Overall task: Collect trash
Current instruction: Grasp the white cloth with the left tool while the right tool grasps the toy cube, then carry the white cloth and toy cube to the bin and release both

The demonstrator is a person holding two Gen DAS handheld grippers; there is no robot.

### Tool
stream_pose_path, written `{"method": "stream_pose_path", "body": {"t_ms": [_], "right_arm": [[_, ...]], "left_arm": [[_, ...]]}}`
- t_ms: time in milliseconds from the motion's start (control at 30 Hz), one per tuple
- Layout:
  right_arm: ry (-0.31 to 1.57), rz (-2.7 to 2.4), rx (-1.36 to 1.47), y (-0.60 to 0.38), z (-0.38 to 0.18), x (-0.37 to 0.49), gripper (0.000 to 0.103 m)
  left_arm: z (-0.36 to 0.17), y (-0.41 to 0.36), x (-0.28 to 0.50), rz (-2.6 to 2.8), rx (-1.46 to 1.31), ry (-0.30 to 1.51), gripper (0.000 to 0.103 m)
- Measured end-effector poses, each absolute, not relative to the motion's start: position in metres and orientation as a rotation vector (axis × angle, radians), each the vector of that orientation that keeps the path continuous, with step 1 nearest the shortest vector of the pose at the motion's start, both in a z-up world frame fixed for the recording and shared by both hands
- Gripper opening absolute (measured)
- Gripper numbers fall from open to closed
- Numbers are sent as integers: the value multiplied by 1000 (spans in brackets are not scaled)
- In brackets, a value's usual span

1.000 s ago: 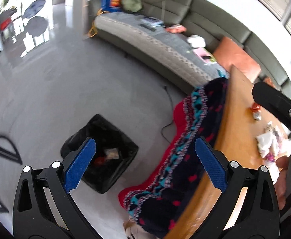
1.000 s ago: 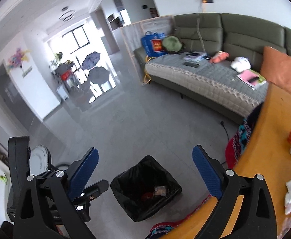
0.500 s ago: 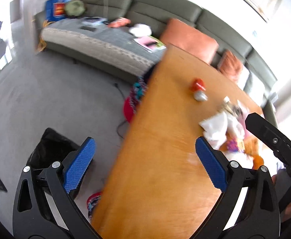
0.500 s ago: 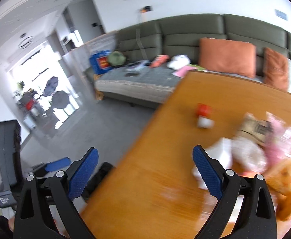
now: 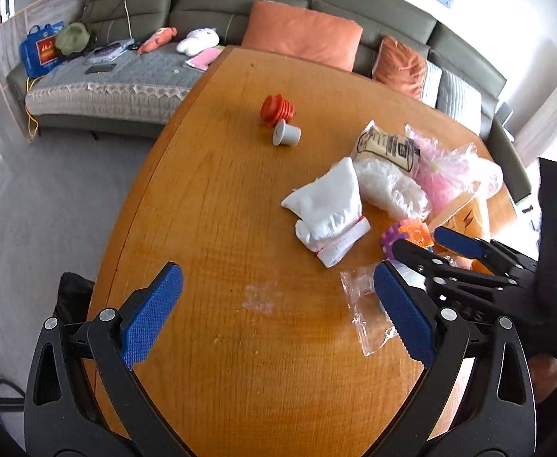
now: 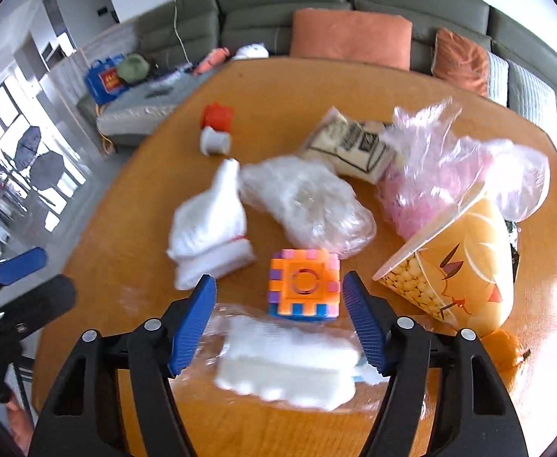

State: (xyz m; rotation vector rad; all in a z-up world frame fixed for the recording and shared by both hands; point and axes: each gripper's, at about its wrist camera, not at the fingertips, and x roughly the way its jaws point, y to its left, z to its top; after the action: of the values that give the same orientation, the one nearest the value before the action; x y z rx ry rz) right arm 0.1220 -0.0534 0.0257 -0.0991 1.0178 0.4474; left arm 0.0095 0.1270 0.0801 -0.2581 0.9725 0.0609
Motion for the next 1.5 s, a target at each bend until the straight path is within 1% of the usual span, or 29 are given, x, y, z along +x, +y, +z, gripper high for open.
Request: {"method": "stream_pose_path", "body": {"t_ms": [33,100,133,167,200,267,433,667,900,933,967,1000,1033,1067,1100,1167,1233,1367,1500], "right_arm": [[1028,443,-110,-52,20,126,70],[1049,441,-123,-51,15,130,64],[1068,431,-134,-49,9,134,57],[1080,423,-137,-49,5,137,44],[1078,423,-124,-49,5,138,42],[1064,440,-74,-54,11,137,41],[952,459,-25,-75,45,119,41],[926,442,47,-94,65,121,42],[909,416,73,-94,74,131,42],[906,412,75,-93,75,132,42],[904,410,77,-92,77,134,42],[901,410,78,-92,78,134,42],[898,410,77,-91,79,135,42],[896,409,76,-90,81,135,42],[891,409,74,-89,82,136,42],[883,411,75,-87,85,136,42],[877,414,74,-85,89,135,42],[870,428,72,-79,95,130,42],[865,465,64,-63,101,119,42]], "left_arm": [[78,128,10,65,-258,979,97],[77,129,13,64,-270,985,97],[75,130,15,70,-277,991,97],[73,130,18,74,-277,995,97],[72,130,21,75,-274,1001,97],[69,128,30,73,-253,1014,97],[60,111,59,40,-204,1036,97],[41,94,102,-6,-159,1077,97],[28,76,115,15,-68,1038,96],[25,74,117,26,-49,1049,93],[22,72,118,31,-35,1061,80],[16,71,120,35,-26,1085,72],[14,72,120,35,-34,1085,69],[15,73,119,30,-43,1070,59],[15,74,119,28,-48,1066,55],[17,77,117,18,-75,1061,38],[18,81,114,-2,-103,1060,35],[24,84,99,-15,-121,1048,35],[42,93,75,-13,-126,1007,35]]}}
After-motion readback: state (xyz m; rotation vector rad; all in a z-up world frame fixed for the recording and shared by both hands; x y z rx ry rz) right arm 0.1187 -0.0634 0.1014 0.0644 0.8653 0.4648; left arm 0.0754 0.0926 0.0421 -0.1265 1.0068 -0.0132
